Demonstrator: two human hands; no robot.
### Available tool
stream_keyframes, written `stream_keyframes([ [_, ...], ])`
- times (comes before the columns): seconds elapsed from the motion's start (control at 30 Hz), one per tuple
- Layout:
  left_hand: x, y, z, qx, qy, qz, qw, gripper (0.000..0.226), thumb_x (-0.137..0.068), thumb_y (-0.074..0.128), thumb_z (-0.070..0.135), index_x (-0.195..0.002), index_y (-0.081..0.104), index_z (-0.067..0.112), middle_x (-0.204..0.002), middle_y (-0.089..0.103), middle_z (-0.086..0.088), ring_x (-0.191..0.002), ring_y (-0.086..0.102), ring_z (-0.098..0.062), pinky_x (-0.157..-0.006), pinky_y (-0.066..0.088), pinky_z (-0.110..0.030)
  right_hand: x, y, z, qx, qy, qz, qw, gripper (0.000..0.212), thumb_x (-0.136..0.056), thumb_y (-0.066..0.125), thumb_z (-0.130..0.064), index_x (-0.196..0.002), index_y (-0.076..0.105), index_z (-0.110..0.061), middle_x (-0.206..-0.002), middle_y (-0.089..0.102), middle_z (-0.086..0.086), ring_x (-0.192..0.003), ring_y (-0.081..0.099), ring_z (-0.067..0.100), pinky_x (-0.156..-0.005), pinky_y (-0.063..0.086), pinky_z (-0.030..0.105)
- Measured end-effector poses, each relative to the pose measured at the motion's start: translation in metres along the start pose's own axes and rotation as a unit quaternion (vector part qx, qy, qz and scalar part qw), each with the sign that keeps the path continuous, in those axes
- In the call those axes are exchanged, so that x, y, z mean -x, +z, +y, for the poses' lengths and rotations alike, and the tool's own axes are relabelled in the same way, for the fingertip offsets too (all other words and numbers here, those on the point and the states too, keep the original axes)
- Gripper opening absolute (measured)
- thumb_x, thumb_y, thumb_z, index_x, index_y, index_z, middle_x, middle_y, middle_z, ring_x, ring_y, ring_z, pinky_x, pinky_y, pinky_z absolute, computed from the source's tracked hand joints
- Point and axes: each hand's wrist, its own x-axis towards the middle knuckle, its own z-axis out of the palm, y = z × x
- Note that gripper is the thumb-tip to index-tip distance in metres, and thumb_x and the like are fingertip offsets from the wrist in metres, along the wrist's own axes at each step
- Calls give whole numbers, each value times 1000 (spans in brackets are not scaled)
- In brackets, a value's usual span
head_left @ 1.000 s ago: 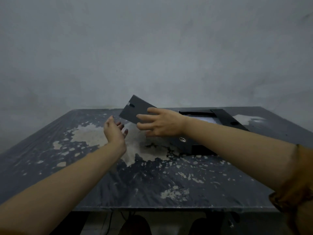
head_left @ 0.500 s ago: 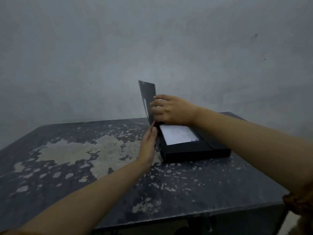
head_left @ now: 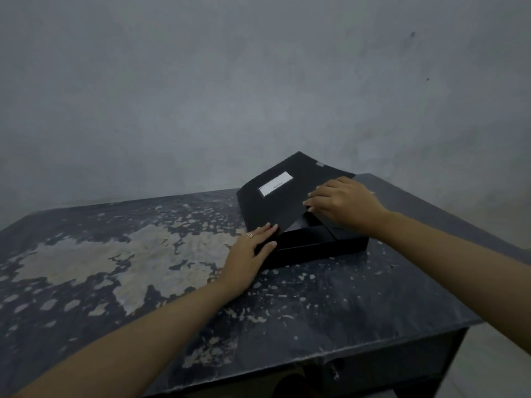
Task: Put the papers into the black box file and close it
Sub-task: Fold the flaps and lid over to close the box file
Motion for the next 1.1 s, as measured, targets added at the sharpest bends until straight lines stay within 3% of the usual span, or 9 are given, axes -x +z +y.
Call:
stream_keyframes([
  [0.2, -6, 0, -9, -170, 61, -20, 983, 42, -92, 44, 44, -133, 50, 38, -141, 53, 13, -131, 47, -7, -107, 32, -20, 42, 19, -8, -52, 68, -21, 996, 36, -84, 48, -37, -86, 80, -21, -81, 79, -3, -66, 74, 19, -54, 55, 25],
  [0.33, -12, -3, -16, -258, 121, -9, 958, 53, -84, 31, 58, -126, 57, 39, -131, 62, 15, -118, 59, -8, -93, 47, -22, 56, 31, -16, -76, 95, -50, 991, 42, -89, 42, -42, -90, 79, -22, -86, 79, -3, -67, 74, 17, -52, 55, 23],
  [0.43, -12, -3, -17, -286, 154, 6, 946, 48, -85, 35, 55, -117, 66, 36, -117, 71, 12, -100, 67, -12, -76, 51, -20, 65, 37, -18, -83, 94, -65, 990, 64, -98, 19, -47, -97, 77, -21, -91, 78, -3, -73, 74, 16, -53, 56, 23],
  [0.53, -16, -5, -18, -266, 165, -11, 950, 57, -85, 28, 64, -115, 67, 35, -113, 71, 12, -96, 62, -12, -78, 42, -16, 66, 39, -16, -97, 98, -96, 986, 68, -97, 15, -52, -104, 74, -20, -97, 76, -2, -81, 71, 17, -60, 57, 27],
  [0.7, -44, -8, -14, -56, 55, 3, 997, 41, -90, 39, 47, -104, 73, 27, -97, 68, 10, -97, 56, -11, -86, 41, -23, 44, 47, -7, -153, 231, -103, 955, 70, -90, 16, -64, -105, 72, -22, -101, 70, -3, -94, 63, 17, -71, 50, 27],
  [0.8, -68, 3, -13, -157, -7, 14, 987, 38, -93, 41, 40, -119, 65, 25, -125, 63, 1, -121, 51, -19, -105, 38, -35, 22, 61, 3, -168, 331, -206, 905, 47, -95, 37, -47, -125, 61, -20, -128, 59, 3, -121, 49, 21, -95, 44, 36],
  [0.9, -84, 14, -11, -234, -109, -46, 965, 56, -92, 34, 51, -141, 41, 26, -155, 33, -1, -147, 21, -22, -118, 18, -43, 7, 74, 8, -161, 348, -317, 867, 58, -97, 35, -47, -145, 39, -15, -155, 32, 4, -144, 25, 23, -115, 27, 44],
  [1.0, -92, 20, -10, -235, -150, -88, 956, 68, -90, 29, 57, -149, 25, 23, -162, 15, -2, -151, 4, -23, -120, 8, -47, 5, 83, 8, -163, 366, -353, 845, 66, -97, 29, -49, -151, 23, -11, -162, 14, 5, -150, 11, 22, -119, 16, 45],
  [1.1, -94, 24, -11, -229, -169, -111, 952, 71, -90, 29, 58, -151, 19, 21, -163, 9, -2, -151, 2, -24, -121, 9, -46, 8, 87, 7, -171, 383, -368, 830, 72, -96, 26, -53, -151, 21, -7, -162, 12, 11, -150, 11, 24, -121, 13, 42],
])
